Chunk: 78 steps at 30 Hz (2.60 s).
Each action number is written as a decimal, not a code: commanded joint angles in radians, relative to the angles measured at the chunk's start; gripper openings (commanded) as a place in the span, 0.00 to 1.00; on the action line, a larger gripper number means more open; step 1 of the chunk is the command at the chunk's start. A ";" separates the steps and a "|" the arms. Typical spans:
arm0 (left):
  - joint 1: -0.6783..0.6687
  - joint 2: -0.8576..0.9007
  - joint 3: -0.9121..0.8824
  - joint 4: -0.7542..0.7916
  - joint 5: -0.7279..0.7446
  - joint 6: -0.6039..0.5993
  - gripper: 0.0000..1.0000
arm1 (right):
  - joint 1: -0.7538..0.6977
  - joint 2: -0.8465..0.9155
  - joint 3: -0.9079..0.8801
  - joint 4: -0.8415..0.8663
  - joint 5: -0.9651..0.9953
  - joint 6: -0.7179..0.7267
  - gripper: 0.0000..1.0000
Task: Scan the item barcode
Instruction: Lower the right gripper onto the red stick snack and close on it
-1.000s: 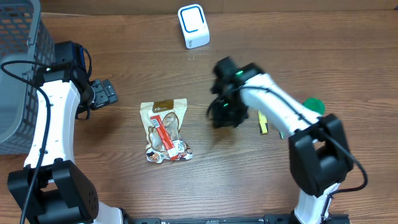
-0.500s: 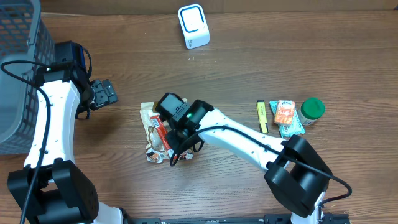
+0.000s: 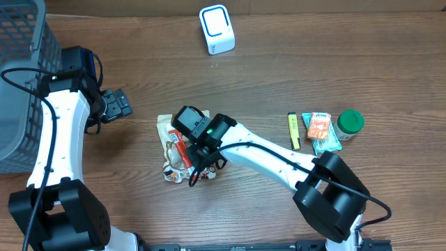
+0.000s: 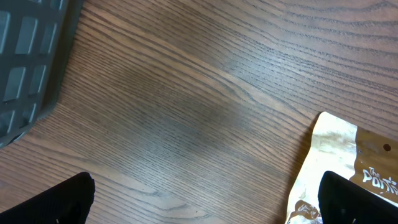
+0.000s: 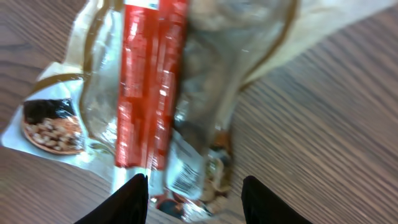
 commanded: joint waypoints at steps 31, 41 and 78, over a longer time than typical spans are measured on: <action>-0.007 0.007 0.014 0.001 -0.002 0.015 1.00 | 0.000 0.098 -0.005 0.050 -0.167 0.056 0.31; -0.007 0.007 0.014 0.001 -0.002 0.015 1.00 | 0.000 0.098 -0.004 0.060 -0.182 0.056 0.31; -0.007 0.007 0.014 0.001 -0.001 0.015 1.00 | -0.002 0.098 -0.005 0.020 -0.181 0.143 0.24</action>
